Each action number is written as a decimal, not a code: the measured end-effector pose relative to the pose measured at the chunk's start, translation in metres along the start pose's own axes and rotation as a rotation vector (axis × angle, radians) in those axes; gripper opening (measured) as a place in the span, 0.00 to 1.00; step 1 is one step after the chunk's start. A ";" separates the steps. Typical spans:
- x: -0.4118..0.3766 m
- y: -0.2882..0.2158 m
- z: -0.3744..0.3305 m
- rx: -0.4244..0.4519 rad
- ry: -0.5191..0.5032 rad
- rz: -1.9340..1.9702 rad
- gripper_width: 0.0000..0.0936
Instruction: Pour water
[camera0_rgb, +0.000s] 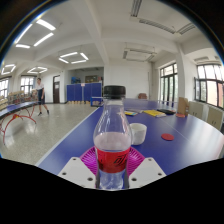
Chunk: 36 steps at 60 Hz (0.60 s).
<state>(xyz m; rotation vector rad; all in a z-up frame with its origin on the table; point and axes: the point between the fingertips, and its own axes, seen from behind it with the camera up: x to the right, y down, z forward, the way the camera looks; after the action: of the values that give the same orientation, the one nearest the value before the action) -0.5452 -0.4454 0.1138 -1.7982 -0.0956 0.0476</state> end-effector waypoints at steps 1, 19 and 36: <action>-0.003 -0.004 0.000 0.005 -0.011 0.004 0.34; -0.044 -0.189 0.012 0.215 -0.353 0.536 0.34; 0.014 -0.278 0.082 0.296 -0.772 1.744 0.34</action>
<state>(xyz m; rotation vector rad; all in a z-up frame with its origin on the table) -0.5487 -0.3020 0.3664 -0.9791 0.8910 1.8411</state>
